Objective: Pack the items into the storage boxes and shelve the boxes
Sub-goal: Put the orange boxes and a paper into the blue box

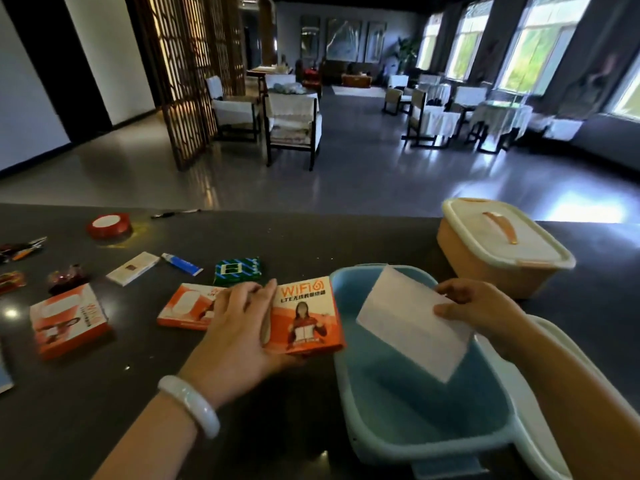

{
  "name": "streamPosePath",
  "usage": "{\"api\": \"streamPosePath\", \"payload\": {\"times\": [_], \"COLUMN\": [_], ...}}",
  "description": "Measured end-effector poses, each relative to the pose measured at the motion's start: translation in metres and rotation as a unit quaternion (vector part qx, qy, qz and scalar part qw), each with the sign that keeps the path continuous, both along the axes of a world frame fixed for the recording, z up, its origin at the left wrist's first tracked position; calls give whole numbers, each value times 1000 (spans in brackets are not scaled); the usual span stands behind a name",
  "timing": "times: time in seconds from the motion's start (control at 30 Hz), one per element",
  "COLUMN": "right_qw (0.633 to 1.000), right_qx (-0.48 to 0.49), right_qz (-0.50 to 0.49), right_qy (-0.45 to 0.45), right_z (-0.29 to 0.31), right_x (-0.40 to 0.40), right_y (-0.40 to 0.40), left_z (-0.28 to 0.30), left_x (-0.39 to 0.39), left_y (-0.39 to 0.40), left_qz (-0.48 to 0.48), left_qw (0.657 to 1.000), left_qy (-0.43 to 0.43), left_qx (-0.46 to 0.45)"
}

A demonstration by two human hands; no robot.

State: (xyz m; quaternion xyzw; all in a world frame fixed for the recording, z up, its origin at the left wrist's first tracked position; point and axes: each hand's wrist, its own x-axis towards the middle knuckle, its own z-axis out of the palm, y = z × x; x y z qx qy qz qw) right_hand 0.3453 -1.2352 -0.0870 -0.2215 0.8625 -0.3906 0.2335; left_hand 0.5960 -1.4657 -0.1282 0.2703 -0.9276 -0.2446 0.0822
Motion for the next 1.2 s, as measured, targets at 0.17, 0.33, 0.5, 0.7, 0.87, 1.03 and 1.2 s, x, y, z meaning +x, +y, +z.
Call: {"api": "streamPosePath", "payload": {"times": [0.17,0.33,0.5,0.7,0.87,1.03,1.2], "right_qw": [996,983,965,954,954,957,960], "right_qx": [48,79,142,201,237,246,248], "right_qz": [82,168,217,216,178,137,114], "right_qy": [-8,-20,-31,-57,-52,-65,-56], "right_z": [-19,-36,-56,-76,-87,-95,-101], "right_x": [-34,-58,-68,-76,-75,-75,-72], "right_y": [-8,-33,-64,-76,-93,-101,-103], "left_z": [4,4,-2,-14,-22,-26,-27], "left_x": [-48,-81,-101,-109,-115,-114,-114], "left_y": [18,30,30,16,3,-2,-3], "left_qz": [46,61,68,55,38,42,36], "left_qw": [996,991,988,990,990,992,992], "left_qy": [-31,-46,-60,-52,-38,-40,-34], "left_qx": [-65,-107,-121,-116,-132,-112,-113]}}
